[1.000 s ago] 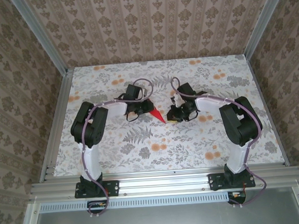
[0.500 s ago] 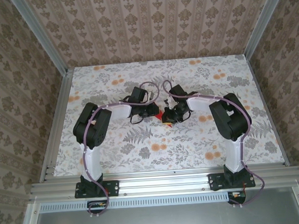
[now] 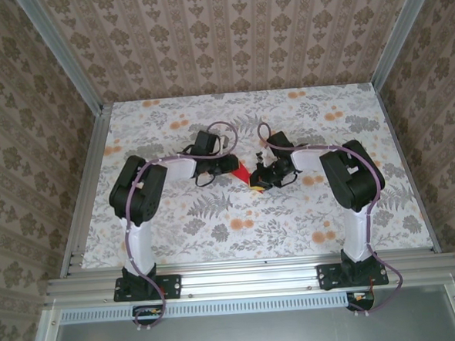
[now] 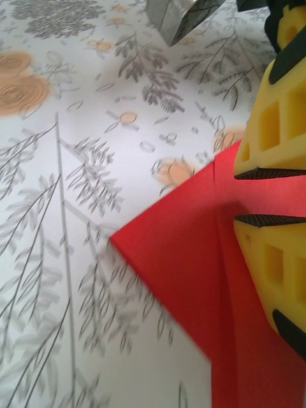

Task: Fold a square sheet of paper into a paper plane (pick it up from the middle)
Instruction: Fold the wing for the fifth time at the center of the table.

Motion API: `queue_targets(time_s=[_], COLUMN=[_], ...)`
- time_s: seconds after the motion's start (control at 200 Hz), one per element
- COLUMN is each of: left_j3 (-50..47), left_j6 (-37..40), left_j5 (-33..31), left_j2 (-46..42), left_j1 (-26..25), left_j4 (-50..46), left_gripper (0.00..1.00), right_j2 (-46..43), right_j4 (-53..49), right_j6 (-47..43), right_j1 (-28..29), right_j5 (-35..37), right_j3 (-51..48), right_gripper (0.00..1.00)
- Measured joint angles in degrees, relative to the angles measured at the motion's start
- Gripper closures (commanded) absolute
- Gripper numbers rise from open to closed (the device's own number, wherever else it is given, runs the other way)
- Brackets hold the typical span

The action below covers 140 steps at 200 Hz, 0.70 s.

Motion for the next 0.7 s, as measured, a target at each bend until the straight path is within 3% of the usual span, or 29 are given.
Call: queue_targets(time_s=[0.415, 0.7], left_j3=[-2.4, -2.0], left_j6=[0.0, 0.7], left_j5=[1.4, 0.2], left_j2=[0.0, 0.0], left_j1=[2.8, 8.3], left_j4=[5.2, 5.0], left_gripper=[0.74, 0.72], right_j2=[-0.1, -0.3], right_j4=[0.8, 1.4], right_j6=[0.0, 0.0], right_j1=[-0.1, -0.2], right_j5=[-0.4, -0.4], right_j3=[-0.7, -1.2], right_gripper=[0.90, 0.90])
